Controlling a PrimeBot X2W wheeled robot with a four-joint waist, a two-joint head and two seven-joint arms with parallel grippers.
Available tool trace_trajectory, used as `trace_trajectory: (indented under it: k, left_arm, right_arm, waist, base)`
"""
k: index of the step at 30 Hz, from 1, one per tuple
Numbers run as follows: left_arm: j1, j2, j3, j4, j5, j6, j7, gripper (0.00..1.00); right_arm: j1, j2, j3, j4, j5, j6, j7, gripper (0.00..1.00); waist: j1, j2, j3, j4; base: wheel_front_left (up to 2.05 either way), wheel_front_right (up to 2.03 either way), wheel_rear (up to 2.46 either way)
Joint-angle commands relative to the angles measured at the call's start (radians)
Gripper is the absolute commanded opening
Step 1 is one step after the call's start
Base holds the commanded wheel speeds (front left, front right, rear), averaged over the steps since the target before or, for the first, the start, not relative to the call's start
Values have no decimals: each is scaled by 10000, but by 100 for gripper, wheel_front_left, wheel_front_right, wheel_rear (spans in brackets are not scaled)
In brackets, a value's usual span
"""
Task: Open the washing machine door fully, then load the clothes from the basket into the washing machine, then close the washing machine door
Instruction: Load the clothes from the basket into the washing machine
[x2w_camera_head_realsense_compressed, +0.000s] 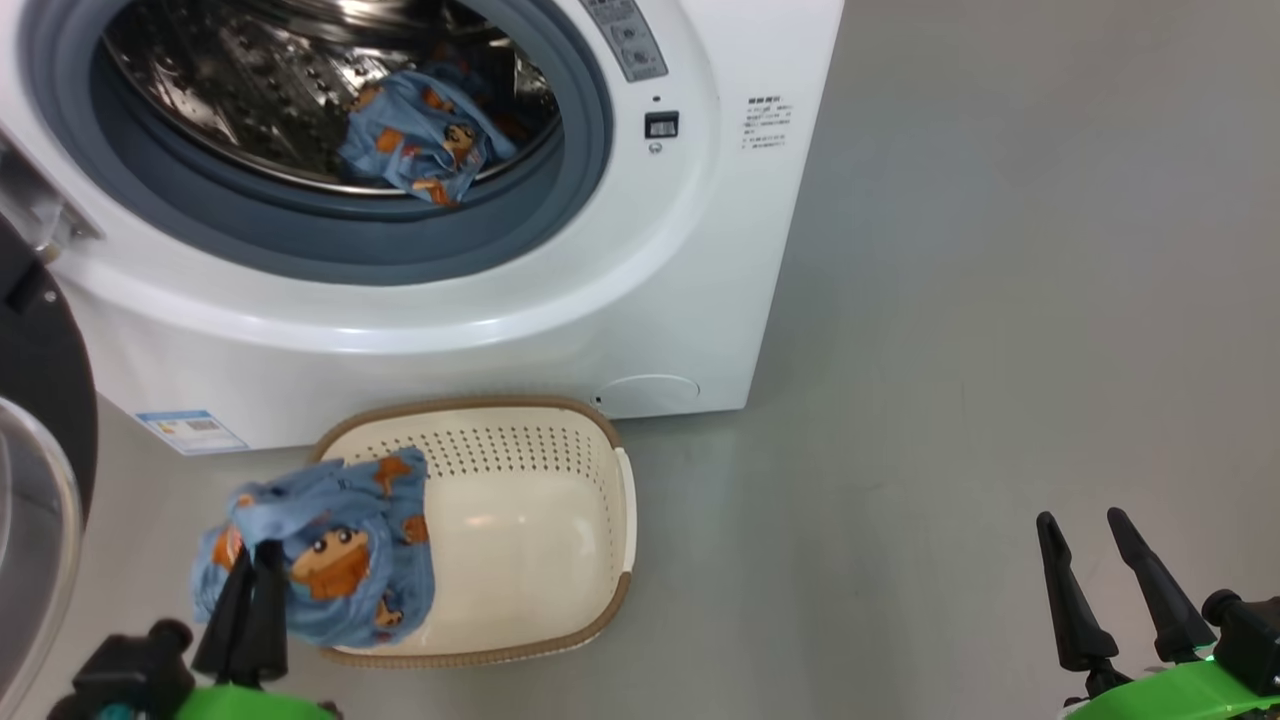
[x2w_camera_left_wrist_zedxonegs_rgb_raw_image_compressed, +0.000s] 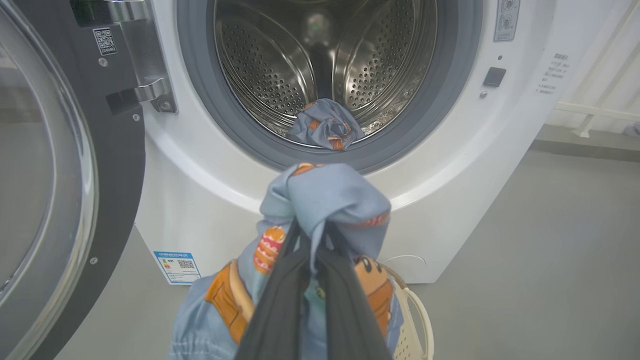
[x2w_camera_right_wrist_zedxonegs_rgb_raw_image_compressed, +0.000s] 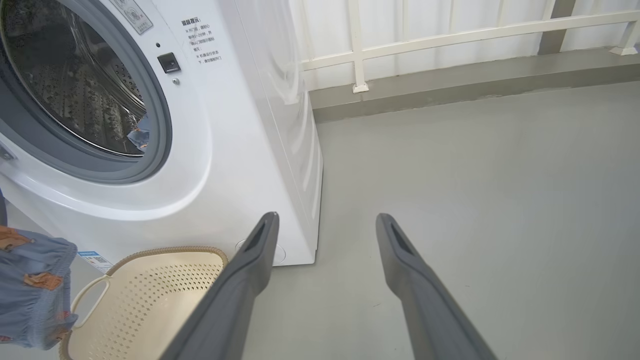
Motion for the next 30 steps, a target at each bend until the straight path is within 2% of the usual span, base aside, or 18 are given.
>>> trace_trajectory:
  k: [1,6,16,21,30]
  left_arm:
    - [-556,185,287,-195,37,-26,-64,0]
    - [-1764,354,208,-49,-35,-26,-64,0]
    - [-5294,878,241,774,-139,-26,-64,0]
    - [-7349,1217,448,1976,-155,-26,-65,0]
    - [-10063,1763,367,5596,-72,-27,-65,0]
  right_arm:
    - [-247,-97,229,-272,-66,27,-120,100]
    - [-567,-28,245,-332,-74,27,-120,100]
    - [-1322,57,412,-436,-118,27,-120,100]
    - [-1799,134,583,-460,-103,27,-120,100]
    - [-2429,440,945,-471,-43,27,-120,100]
  waist:
    - [0,-1,193,-51]
    - [0,-1,775,-119]
    - [0,-1,2008,-347]
    - [0,-1,2632,-703]
    - [0,-1,3496,-1503]
  base:
    - [0,0,0]
    - [0,0,0]
    - [0,0,0]
    - [0,0,0]
    - [0,0,0]
